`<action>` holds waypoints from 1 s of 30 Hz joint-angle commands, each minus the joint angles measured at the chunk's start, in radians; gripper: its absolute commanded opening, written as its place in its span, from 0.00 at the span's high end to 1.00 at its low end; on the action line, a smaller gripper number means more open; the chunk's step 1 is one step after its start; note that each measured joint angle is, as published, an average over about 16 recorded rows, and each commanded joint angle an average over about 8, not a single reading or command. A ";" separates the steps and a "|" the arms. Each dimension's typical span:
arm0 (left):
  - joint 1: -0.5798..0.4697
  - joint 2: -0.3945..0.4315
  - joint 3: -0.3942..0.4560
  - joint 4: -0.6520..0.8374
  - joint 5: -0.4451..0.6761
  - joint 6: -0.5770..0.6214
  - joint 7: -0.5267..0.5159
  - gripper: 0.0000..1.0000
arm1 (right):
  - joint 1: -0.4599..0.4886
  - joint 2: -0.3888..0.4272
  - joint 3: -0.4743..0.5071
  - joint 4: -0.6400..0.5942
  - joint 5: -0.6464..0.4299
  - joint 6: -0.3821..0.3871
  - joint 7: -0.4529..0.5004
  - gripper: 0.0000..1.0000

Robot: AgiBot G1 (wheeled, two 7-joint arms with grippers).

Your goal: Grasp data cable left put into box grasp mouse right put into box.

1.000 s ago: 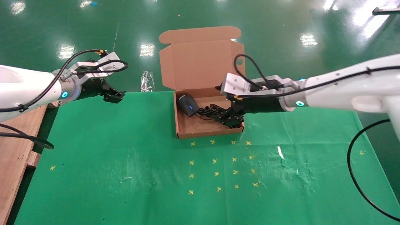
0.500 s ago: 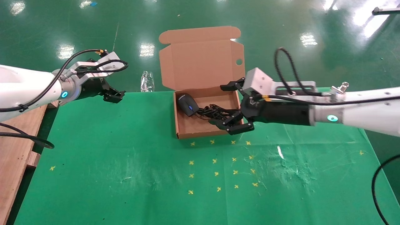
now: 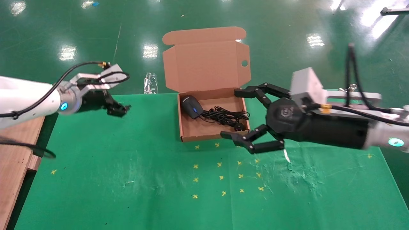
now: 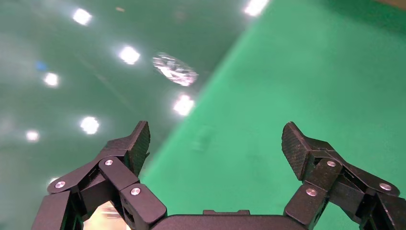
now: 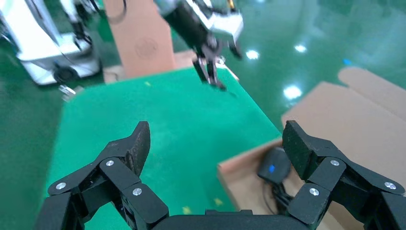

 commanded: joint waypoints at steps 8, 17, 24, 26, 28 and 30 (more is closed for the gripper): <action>0.084 -0.045 -0.130 -0.026 -0.232 0.108 0.143 0.00 | -0.099 0.111 0.066 0.137 0.158 -0.067 0.068 0.00; 0.169 -0.091 -0.261 -0.053 -0.467 0.217 0.287 0.00 | -0.183 0.204 0.121 0.253 0.291 -0.124 0.125 0.00; 0.236 -0.127 -0.365 -0.074 -0.651 0.303 0.400 0.00 | -0.190 0.212 0.125 0.262 0.304 -0.129 0.129 0.00; 0.255 -0.137 -0.394 -0.080 -0.703 0.327 0.432 0.00 | -0.190 0.212 0.125 0.262 0.304 -0.129 0.129 0.00; 0.274 -0.148 -0.424 -0.086 -0.756 0.352 0.464 0.00 | -0.190 0.212 0.125 0.262 0.304 -0.129 0.129 0.00; 0.293 -0.158 -0.453 -0.092 -0.808 0.376 0.496 0.00 | -0.190 0.212 0.125 0.262 0.304 -0.129 0.129 0.00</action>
